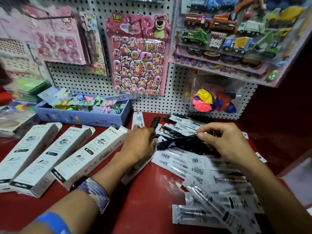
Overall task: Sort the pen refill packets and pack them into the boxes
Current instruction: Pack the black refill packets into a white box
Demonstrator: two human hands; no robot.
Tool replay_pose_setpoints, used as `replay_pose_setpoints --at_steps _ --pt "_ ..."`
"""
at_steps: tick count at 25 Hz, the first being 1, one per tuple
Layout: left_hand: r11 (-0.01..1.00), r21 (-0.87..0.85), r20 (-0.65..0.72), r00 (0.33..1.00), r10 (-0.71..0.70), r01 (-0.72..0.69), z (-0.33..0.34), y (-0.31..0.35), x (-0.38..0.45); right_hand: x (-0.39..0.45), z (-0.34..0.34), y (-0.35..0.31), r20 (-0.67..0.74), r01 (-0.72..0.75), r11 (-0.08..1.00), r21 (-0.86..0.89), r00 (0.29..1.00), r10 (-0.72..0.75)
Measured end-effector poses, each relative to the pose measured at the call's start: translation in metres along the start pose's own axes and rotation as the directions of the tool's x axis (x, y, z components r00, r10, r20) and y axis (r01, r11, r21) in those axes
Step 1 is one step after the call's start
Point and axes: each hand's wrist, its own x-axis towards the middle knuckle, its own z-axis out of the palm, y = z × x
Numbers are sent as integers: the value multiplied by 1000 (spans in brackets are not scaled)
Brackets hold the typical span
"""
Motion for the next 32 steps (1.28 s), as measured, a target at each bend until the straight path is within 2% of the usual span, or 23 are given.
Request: replay_pose_setpoints --at_steps 2,5,7,9,12,14,16,18,20,22,24,25,26,27,28,29,30,32 --pt "999 -45 -36 999 4 -6 7 1 2 3 0 0 -69 -58 991 120 995 67" --pt "985 -151 -96 991 -94 79 5 -4 5 7 -4 4 -43 -135 956 262 988 151" --pt "973 -202 -147 979 -144 113 0 -7 6 8 -8 3 -62 -153 931 333 981 183" --pt "932 -346 -193 963 -186 111 -8 -7 7 6 -11 -1 -137 -138 892 431 967 215" --pt "847 -524 -253 935 -249 84 -28 7 9 2 -15 -6 -226 -50 877 477 958 178" --pt "812 -581 -256 936 -240 50 -36 19 7 0 -16 -11 -175 -11 891 454 979 101" --pt "766 -643 -218 961 -169 -11 -44 30 0 0 -15 -18 -87 4 879 476 995 43" --pt "706 -704 -94 996 9 -73 -50 40 -12 -2 -8 -24 -22 -24 832 554 999 44" --pt "754 -653 64 987 149 -71 -48 47 -19 -2 4 -28 40 -76 739 669 997 66" --pt "824 -557 85 980 181 -104 -41 50 -20 0 11 -30 77 -119 619 776 993 95" --pt "748 -663 104 987 121 -22 -37 48 -16 4 12 -26 64 -141 489 861 983 172" --pt "673 -735 159 986 54 82 -38 46 -14 4 14 -22 45 -158 521 839 974 224" --pt "580 -792 222 975 -21 193 -38 43 -12 4 17 -14 -2 -181 687 704 966 257" --pt "477 -832 276 957 -86 282 -38 42 -11 4 21 -3 -69 -188 905 382 971 231" --pt "396 -850 320 937 -138 348 -39 40 -9 3 27 9 -78 -163 986 -40 984 159" --pt "352 -850 348 920 -183 391 -40 38 -8 3 35 19 -15 -99 921 -377 995 101" --pt "331 -848 361 908 -212 414 -40 35 -7 4 41 26 57 -43 821 -569 994 91" --pt "325 -842 367 899 -241 430 -41 32 -4 9 47 33 117 0 745 -668 988 105"
